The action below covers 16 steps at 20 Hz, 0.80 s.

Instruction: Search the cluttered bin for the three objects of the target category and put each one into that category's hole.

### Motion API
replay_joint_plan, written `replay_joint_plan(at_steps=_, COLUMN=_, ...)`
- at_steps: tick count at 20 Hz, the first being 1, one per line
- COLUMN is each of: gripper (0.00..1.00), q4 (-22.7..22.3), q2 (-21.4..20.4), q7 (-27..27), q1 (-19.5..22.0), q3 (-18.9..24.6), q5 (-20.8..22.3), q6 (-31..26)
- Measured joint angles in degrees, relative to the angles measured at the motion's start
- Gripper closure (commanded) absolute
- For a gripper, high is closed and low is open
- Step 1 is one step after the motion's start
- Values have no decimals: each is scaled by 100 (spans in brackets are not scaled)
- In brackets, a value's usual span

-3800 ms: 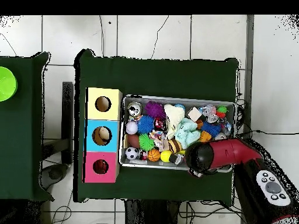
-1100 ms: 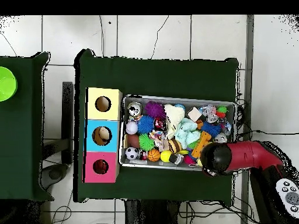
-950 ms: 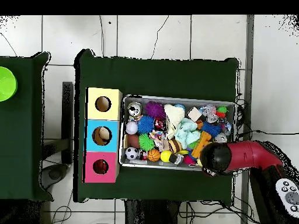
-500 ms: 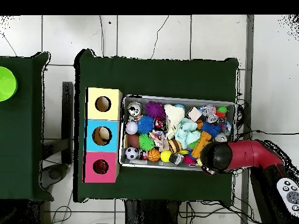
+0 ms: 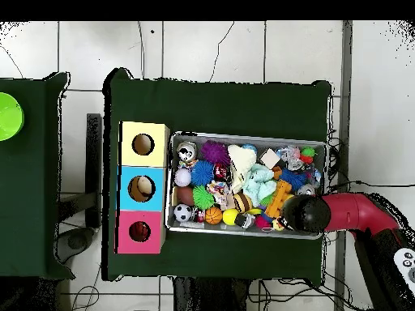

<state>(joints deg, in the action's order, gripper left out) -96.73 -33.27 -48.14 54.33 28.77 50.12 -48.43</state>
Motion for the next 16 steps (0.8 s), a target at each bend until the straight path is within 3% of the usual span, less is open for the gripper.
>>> replay_joint_plan(at_steps=16, gripper=0, q4=-139, q2=-1, q7=0, q1=75, q3=209, q5=19, q6=47)
